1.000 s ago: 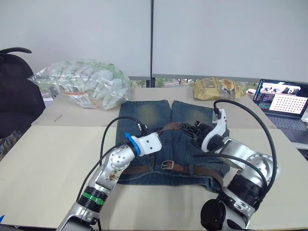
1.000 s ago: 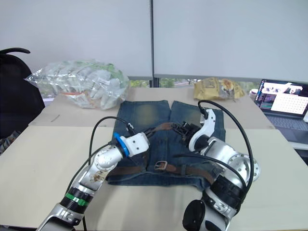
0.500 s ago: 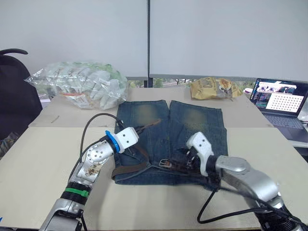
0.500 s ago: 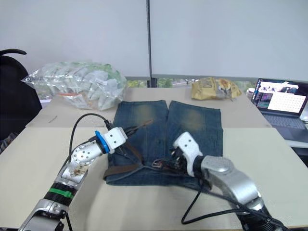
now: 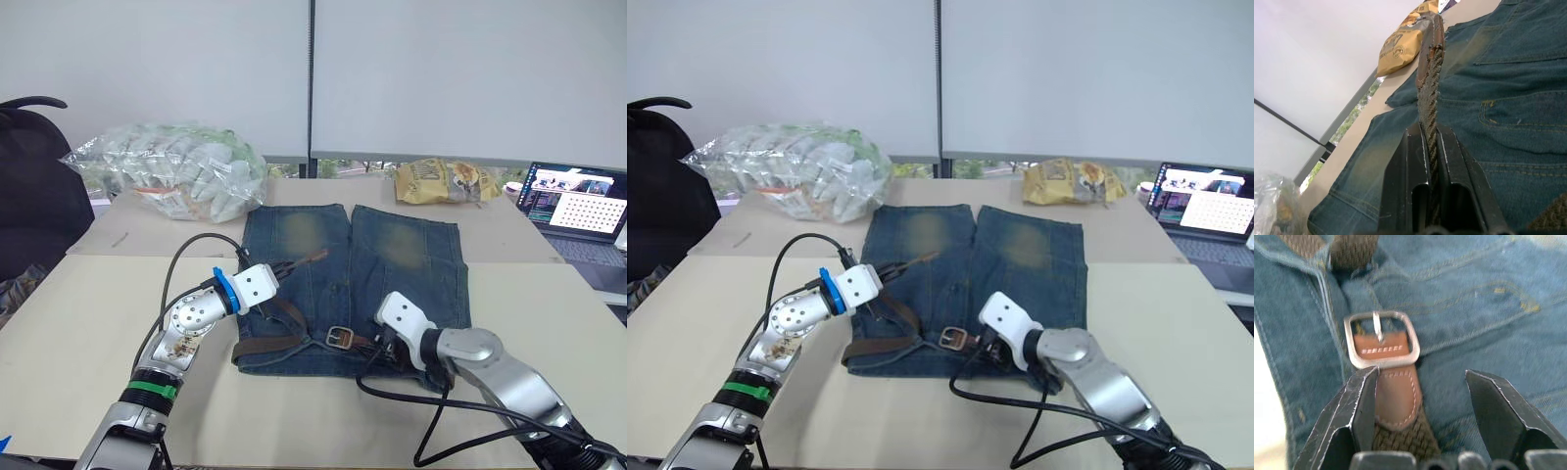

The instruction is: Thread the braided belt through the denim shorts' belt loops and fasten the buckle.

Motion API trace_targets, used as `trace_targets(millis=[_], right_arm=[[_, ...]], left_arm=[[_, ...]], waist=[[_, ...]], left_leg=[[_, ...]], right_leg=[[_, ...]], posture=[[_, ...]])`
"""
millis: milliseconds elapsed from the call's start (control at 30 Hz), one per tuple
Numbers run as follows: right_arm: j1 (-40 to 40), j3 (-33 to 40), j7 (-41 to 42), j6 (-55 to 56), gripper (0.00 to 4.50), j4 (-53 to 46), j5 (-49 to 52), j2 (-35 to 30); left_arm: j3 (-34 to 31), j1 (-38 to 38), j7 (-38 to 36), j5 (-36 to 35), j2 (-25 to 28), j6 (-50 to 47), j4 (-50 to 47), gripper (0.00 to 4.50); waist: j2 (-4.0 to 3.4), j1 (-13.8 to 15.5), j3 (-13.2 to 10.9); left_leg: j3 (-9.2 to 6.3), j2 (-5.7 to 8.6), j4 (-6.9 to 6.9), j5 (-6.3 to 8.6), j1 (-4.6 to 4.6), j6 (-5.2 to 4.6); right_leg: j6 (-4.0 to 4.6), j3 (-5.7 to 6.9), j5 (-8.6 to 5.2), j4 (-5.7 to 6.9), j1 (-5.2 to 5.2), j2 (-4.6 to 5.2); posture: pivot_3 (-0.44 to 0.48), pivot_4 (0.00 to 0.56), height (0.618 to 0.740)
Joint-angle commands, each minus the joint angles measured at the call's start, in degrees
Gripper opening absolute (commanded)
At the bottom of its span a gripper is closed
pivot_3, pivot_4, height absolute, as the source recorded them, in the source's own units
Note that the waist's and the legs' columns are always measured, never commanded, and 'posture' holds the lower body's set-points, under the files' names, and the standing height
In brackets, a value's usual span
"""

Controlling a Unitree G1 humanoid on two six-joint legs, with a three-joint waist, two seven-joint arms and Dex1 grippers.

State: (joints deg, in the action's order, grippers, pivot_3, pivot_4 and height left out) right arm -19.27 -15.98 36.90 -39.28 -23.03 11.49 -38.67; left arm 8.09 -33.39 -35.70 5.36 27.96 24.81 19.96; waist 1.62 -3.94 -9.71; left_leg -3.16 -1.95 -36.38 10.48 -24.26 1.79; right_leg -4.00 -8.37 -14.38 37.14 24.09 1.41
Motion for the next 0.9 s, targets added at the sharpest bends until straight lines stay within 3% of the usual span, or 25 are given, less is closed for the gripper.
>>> trace_targets(millis=[33,500,733,900], right_arm=[[0.8,1.7,1.3,-1.4,3.12,-2.7,2.2,1.1],[2.3,-0.1,3.4,0.0,3.12,-2.0,-1.8,-1.2],[1.8,0.7,0.5,-1.3,3.12,-0.7,-2.9,1.3],[1.6,1.2,-1.0,-1.9,1.28,-0.3,-3.1,3.0]], left_arm=[[-0.9,-0.4,0.1,-0.7,0.2,0.6,-1.8,0.00],[-0.4,-0.6,0.3,-0.1,-0.4,0.7,-1.0,0.00],[0.0,-0.5,0.0,0.1,-0.6,0.9,-1.1,0.00],[0.3,-0.1,-0.1,0.2,-0.3,1.1,-1.1,0.00]], waist=[[0.00,0.0,0.0],[0.01,0.1,0.0],[0.01,0.1,0.0],[0.01,0.1,0.0]], left_leg=[[-0.01,0.00,0.00,0.00,0.00,0.00],[-0.01,0.02,-0.03,0.00,-0.02,0.00],[-0.02,0.02,-0.08,0.00,-0.02,0.00],[-0.02,0.02,-0.10,0.00,-0.01,0.00]], right_leg=[[-0.01,0.00,0.00,0.00,0.00,0.00],[0.20,0.00,0.12,0.00,-0.02,0.01],[0.20,0.01,0.12,0.01,-0.04,0.01],[0.23,0.01,0.15,0.04,-0.04,0.01]], posture=[[0.000,0.150,0.740],[0.000,0.150,0.740],[0.000,0.150,0.740],[0.000,0.150,0.740]])
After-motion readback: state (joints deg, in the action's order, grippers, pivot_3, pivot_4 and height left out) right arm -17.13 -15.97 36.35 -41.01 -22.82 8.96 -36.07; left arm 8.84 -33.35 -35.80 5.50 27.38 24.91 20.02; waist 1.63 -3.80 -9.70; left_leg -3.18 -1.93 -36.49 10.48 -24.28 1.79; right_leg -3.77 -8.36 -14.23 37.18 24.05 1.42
